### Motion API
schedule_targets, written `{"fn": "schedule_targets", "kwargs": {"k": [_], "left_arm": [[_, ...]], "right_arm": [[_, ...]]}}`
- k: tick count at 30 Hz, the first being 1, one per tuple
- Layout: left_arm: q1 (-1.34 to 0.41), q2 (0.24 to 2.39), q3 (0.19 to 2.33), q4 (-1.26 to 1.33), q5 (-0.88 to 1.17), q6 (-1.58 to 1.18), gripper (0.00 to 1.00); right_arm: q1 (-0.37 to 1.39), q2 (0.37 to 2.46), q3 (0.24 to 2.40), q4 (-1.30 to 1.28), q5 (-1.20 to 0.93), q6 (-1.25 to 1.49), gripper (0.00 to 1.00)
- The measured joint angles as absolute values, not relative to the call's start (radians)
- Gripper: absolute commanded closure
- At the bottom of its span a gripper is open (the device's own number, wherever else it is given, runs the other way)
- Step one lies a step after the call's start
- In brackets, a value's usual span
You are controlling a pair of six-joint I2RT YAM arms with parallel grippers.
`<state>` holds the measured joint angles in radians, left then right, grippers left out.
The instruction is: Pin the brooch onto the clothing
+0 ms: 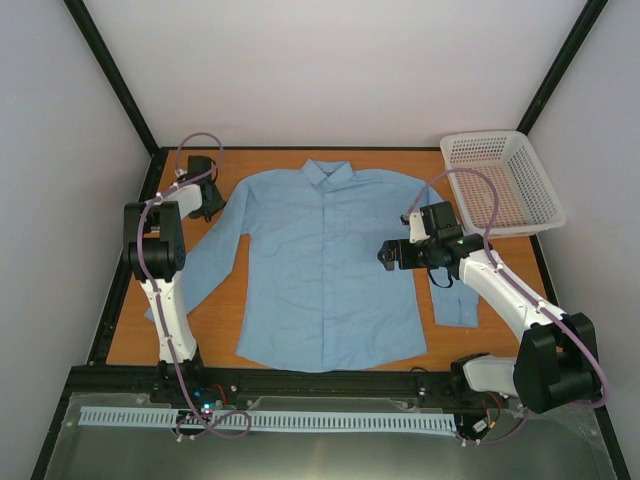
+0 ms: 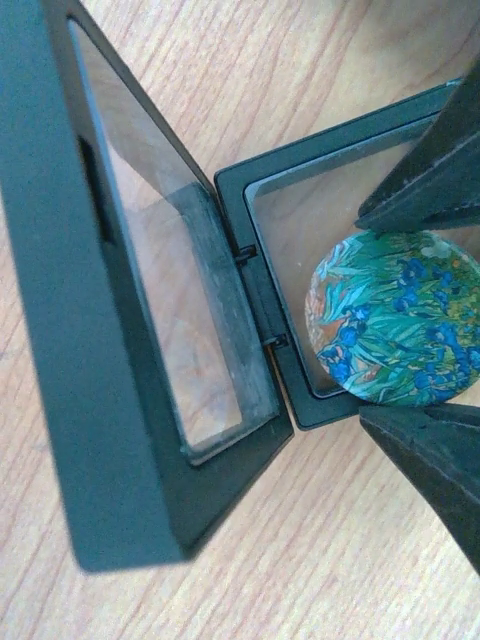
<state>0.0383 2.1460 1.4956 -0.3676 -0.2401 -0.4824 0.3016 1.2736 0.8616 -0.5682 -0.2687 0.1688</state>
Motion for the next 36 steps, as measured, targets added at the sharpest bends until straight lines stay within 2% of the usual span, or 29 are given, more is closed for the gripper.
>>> {"fn": "schedule_targets", "kwargs": {"k": [5,15,19,25,28,36], "left_arm": [[0.038,2.146,1.496,-0.363,-0.239,-0.484,0.65],[0.038,2.142,1.488,-0.362,-0.240,-0.484,0.66],[0.038,2.137,1.480,-0.361,-0.242,-0.484,0.70],[0.038,2.136,1.478,-0.358,-0.248,-0.483,0.81],[0.038,2.136,1.478,-0.358,-0.252,-0.483,0.90],[0.038,2.136,1.483,-0.355,-0.271,-0.479,0.94]], "right_arm": [[0.302,1.274,0.862,-0.568,-0.269,0.169,0.00],[0.302,1.274,0.862,-0.568,-0.270,0.169,0.00],[0.302,1.274,0.862,-0.568,-0.273,0.171,0.00],[0.302,1.274,0.861,-0.568,-0.273,0.173,0.00],[0.302,1.274,0.861,-0.568,-0.273,0.173,0.00],[0.302,1.274,0.854,-0.567,-0.274,0.176,0.00]]}}
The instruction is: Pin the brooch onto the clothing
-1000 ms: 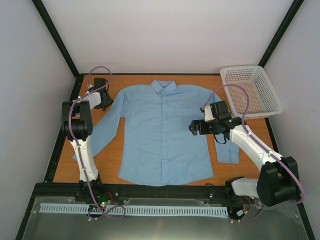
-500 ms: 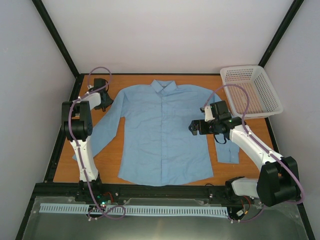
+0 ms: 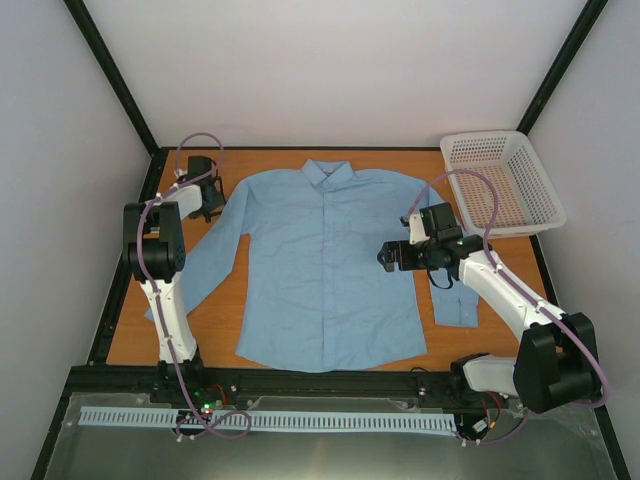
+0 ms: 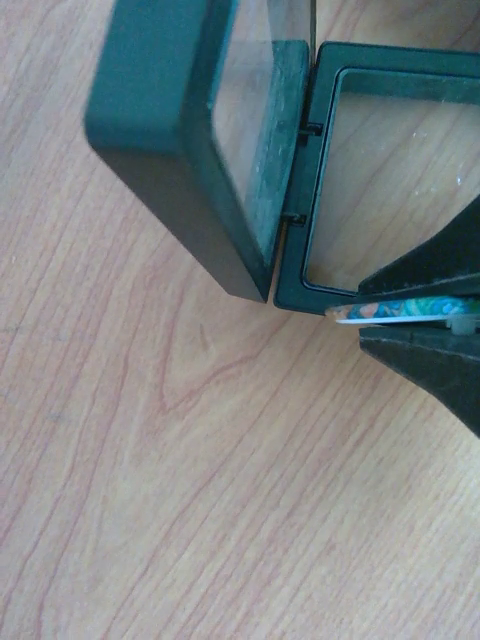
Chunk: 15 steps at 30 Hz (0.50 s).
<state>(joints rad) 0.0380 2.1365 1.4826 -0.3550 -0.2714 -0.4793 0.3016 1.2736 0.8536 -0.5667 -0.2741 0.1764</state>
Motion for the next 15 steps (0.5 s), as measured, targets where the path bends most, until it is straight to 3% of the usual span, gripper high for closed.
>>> {"fn": "schedule_targets", "kwargs": {"k": [7,15], "left_arm": [[0.037,2.104,1.480,-0.384,-0.280,-0.480,0.89],[0.033,1.990,1.467,-0.412,-0.221,-0.480,0.94]], "right_arm": [[0.302,1.274,0.849,-0.565,-0.285,0.180,0.00],[0.302,1.274,0.849,-0.564,-0.301,0.181,0.00]]}}
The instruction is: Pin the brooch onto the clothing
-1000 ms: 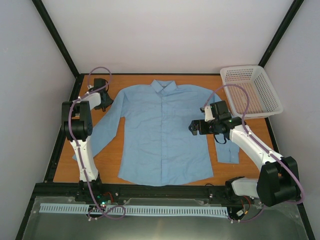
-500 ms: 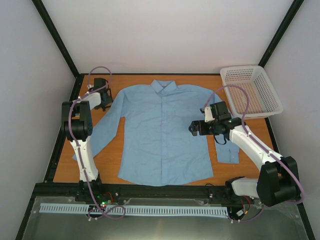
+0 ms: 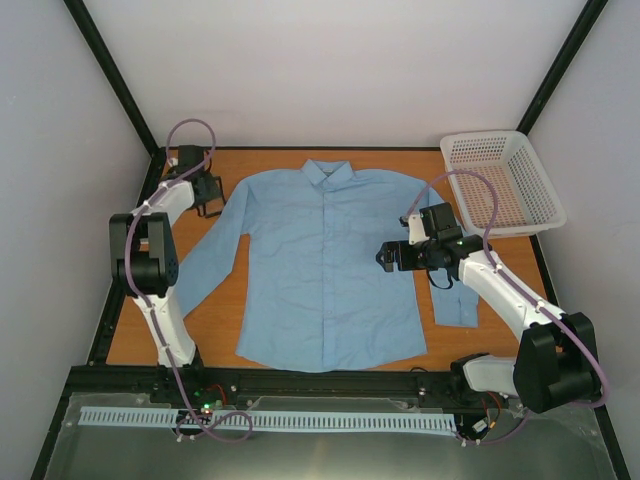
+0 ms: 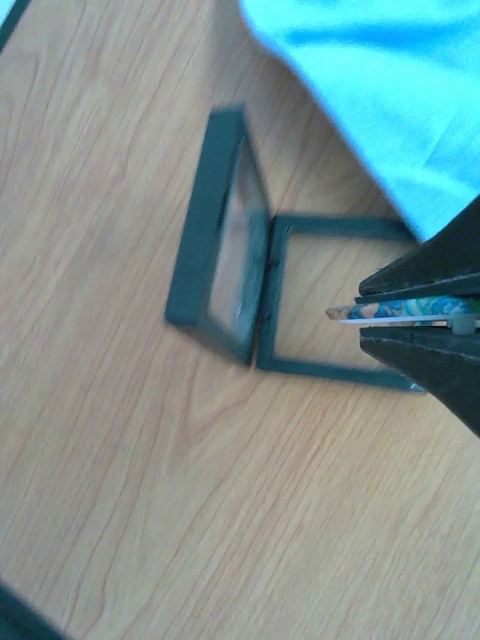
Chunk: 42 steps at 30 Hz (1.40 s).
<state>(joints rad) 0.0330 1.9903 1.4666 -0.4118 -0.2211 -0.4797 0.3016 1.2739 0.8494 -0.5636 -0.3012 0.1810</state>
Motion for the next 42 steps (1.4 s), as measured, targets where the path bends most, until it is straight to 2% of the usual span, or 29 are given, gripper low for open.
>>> {"fn": "schedule_targets", "kwargs": {"k": [3,8,15,21,25,29,32,34,36,42], "left_arm": [[0.033,1.942,1.446,-0.424,-0.095,-0.472,0.95],[0.019,1.834,1.378,-0.447,0.227,-0.464,0.92],[-0.093,1.642,1.091,-0.305,0.748,-0.690,0.87],[-0.244,1.603,1.001,-0.152,0.954,-0.883,0.87],[-0.303,1.598,0.979,-0.126,1.003,-0.914,0.87],[-0.329,1.602,0.995,-0.206,0.961,-0.822,0.89],[-0.379,1.605,1.029,-0.285,0.830,-0.704,0.89],[-0.446,1.605,1.055,-0.340,0.665,-0.619,0.88],[-0.566,1.604,1.078,-0.385,0.390,-0.528,0.88],[-0.728,1.709,1.157,-0.479,-0.070,-0.407,0.89]], "right_arm": [[0.302,1.274,0.849,-0.564,-0.304,0.181,0.00],[0.302,1.274,0.849,-0.552,-0.355,0.166,0.00],[0.366,1.297,0.858,-0.439,-0.492,0.114,0.00],[0.631,1.287,0.855,-0.231,-0.442,-0.065,0.00],[0.697,1.242,0.789,-0.105,-0.430,-0.272,0.00],[0.700,1.244,0.776,-0.060,-0.375,-0.336,0.00],[0.677,1.252,0.776,-0.034,-0.368,-0.282,0.00],[0.643,1.250,0.775,-0.015,-0.368,-0.205,0.00],[0.607,1.238,0.766,-0.002,-0.352,-0.129,0.00],[0.468,1.105,0.711,-0.056,-0.257,0.083,0.00]]}}
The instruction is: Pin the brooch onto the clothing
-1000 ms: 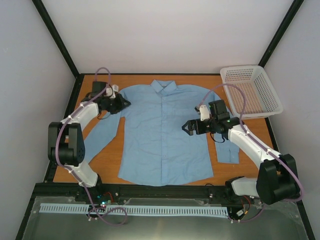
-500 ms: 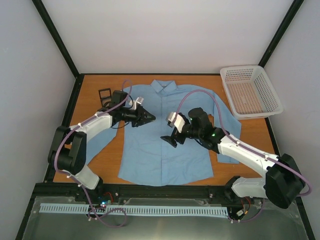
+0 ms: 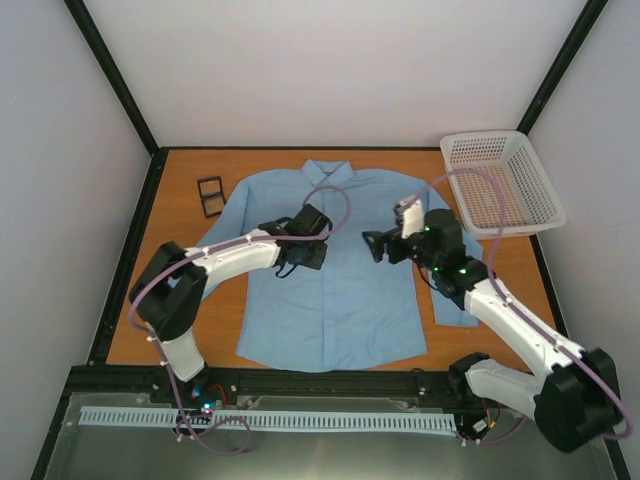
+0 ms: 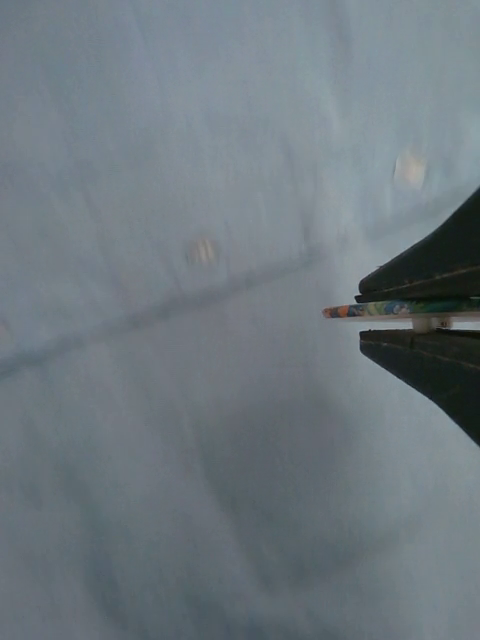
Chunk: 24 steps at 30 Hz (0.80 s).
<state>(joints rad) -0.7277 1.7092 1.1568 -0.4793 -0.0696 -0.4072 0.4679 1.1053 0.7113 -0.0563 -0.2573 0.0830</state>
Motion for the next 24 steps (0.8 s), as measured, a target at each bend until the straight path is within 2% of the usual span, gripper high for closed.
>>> {"fn": "schedule_targets", "kwargs": {"k": [2,3,4,7,9,13,15,18,20,24], "left_arm": [[-0.751,1.765,1.166,-0.500,-0.186,-0.380,0.86],[-0.757,1.790,1.170,-0.513,-0.231,-0.371,0.80],[-0.767,1.818,1.176,-0.527,-0.273,-0.358,0.71],[-0.803,1.885,1.202,-0.561,-0.334,-0.319,0.35],[-0.817,1.890,1.206,-0.574,-0.327,-0.299,0.18],[-0.816,1.796,1.206,-0.599,-0.254,-0.293,0.03],[-0.796,1.701,1.201,-0.600,-0.198,-0.297,0.00],[-0.720,1.521,1.178,-0.580,-0.068,-0.316,0.02],[-0.619,1.433,1.148,-0.545,0.050,-0.339,0.11],[-0.408,1.421,1.038,-0.439,0.348,-0.407,0.29]], "right_arm": [[0.408,1.039,0.694,-0.087,-0.207,0.144,0.00],[0.392,1.014,0.687,-0.094,-0.188,0.157,0.00],[0.377,0.982,0.677,-0.102,-0.168,0.173,0.00],[0.353,0.890,0.633,-0.125,-0.122,0.202,0.00],[0.348,0.865,0.617,-0.141,-0.110,0.208,0.00],[0.347,0.895,0.612,-0.169,-0.139,0.206,0.00],[0.347,0.942,0.613,-0.178,-0.189,0.207,0.00],[0.349,1.061,0.645,-0.205,-0.288,0.212,0.00],[0.368,1.184,0.704,-0.225,-0.354,0.214,0.03],[0.458,1.469,0.896,-0.274,-0.483,0.218,0.19]]}}
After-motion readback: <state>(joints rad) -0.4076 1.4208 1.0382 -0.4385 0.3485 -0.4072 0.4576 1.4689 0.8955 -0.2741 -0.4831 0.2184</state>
